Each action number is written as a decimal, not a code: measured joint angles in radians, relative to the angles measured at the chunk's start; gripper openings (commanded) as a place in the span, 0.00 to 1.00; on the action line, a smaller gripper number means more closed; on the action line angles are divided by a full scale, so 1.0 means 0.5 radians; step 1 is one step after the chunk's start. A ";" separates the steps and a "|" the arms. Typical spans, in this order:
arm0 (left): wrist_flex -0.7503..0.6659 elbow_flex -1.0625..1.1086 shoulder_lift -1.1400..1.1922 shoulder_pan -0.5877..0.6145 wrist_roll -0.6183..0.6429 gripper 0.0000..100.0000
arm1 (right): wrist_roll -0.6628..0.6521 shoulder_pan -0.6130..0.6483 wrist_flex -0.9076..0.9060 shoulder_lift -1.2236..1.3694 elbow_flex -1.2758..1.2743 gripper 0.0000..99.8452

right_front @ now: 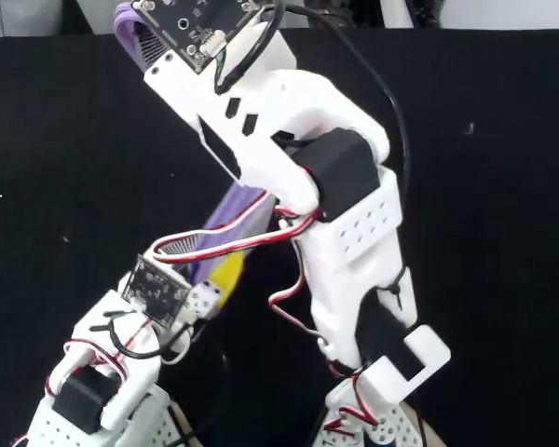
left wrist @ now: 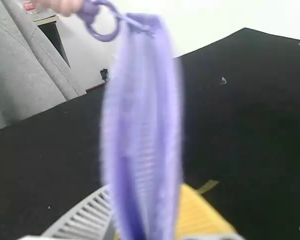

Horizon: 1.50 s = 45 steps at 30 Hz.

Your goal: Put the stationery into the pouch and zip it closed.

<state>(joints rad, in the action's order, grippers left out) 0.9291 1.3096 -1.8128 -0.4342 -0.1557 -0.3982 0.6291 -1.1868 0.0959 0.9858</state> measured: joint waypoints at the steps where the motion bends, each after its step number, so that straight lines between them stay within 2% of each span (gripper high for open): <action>1: 0.012 0.000 0.000 0.000 0.000 0.03 | 0.000 0.000 -0.012 0.000 0.000 0.01; 6: 0.236 -0.104 -0.012 -0.006 0.006 0.03 | 0.000 -0.181 -0.049 0.003 0.000 0.01; 12: 0.525 -0.298 -0.012 -0.006 0.003 0.03 | 0.000 -0.684 -0.049 0.064 -0.107 0.01; 18: 0.555 -0.307 -0.012 0.003 0.034 0.03 | 0.003 -1.096 0.049 0.190 -0.107 0.01; 22: 0.549 -0.307 -0.012 0.104 0.147 0.03 | 0.003 -1.295 0.163 0.252 -0.107 0.01; 27: 0.479 -0.307 -0.006 0.218 0.203 0.03 | 0.003 -1.402 0.258 0.341 -0.110 0.01; 37: 0.470 -0.325 -0.018 0.221 0.215 0.03 | 0.000 -1.504 0.559 0.620 -0.110 0.01; 45: 0.448 -0.344 -0.012 0.233 0.279 0.03 | 0.015 -1.482 0.574 0.638 -0.110 0.01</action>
<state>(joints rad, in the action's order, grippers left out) 1.1531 1.1377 -1.8190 -0.3176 -0.0161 -0.3905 -0.1120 -0.8999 0.4150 0.9306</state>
